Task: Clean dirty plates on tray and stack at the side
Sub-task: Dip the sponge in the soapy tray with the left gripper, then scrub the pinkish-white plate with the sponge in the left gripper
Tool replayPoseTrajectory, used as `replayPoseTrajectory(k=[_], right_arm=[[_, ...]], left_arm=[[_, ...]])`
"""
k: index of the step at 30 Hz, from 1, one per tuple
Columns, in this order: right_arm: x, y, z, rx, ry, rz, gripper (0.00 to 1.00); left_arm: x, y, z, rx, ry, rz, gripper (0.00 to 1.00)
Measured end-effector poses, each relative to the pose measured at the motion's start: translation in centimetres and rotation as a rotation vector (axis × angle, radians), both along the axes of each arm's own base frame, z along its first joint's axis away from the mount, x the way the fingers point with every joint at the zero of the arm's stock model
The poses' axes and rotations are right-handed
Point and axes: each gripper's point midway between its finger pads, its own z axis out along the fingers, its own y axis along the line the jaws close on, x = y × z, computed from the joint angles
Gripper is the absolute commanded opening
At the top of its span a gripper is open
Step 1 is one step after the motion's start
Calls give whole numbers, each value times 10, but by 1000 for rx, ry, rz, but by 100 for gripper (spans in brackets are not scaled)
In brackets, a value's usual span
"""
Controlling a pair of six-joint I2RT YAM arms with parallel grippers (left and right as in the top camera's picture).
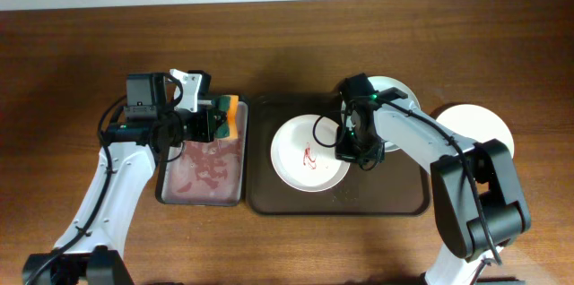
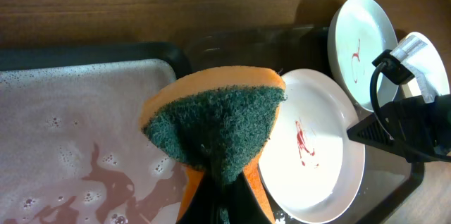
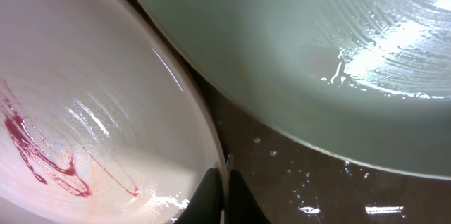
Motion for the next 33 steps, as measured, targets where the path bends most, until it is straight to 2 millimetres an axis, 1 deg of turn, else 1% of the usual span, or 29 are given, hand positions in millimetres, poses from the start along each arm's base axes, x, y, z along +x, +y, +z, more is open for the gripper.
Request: replayPoseTrajectory(k=[11, 13, 15, 16, 17, 19, 21, 24, 27, 30, 33], right_arm=[[0, 0, 0, 1, 0, 0, 4], [-1, 1, 0, 9, 4, 0, 4], [-3, 4, 1, 28, 17, -1, 4], [-4, 5, 1, 34, 21, 0, 4], [-5, 6, 1, 38, 22, 0, 4], [-5, 6, 1, 38, 25, 0, 4], [-7, 6, 1, 40, 33, 0, 4], [-9, 6, 1, 43, 44, -1, 4], [-9, 6, 1, 43, 44, -1, 4], [-10, 7, 2, 45, 47, -1, 4], [-11, 7, 1, 45, 50, -1, 4]], left_arm=[[1, 1, 0, 4, -6, 3, 0], [0, 8, -8, 59, 25, 43, 0], [-12, 21, -28, 194, 128, 159, 0], [-14, 21, -32, 234, 140, 178, 0], [-18, 17, -36, 298, 148, 189, 0], [-23, -3, -37, 341, 130, 156, 0], [-24, -22, -35, 339, 106, 116, 0], [-25, -64, -23, 207, 73, 38, 0], [-33, -89, -18, 101, 124, 52, 0], [-39, -115, -28, 37, 194, 64, 0], [-45, -149, -51, -39, 285, 34, 0]])
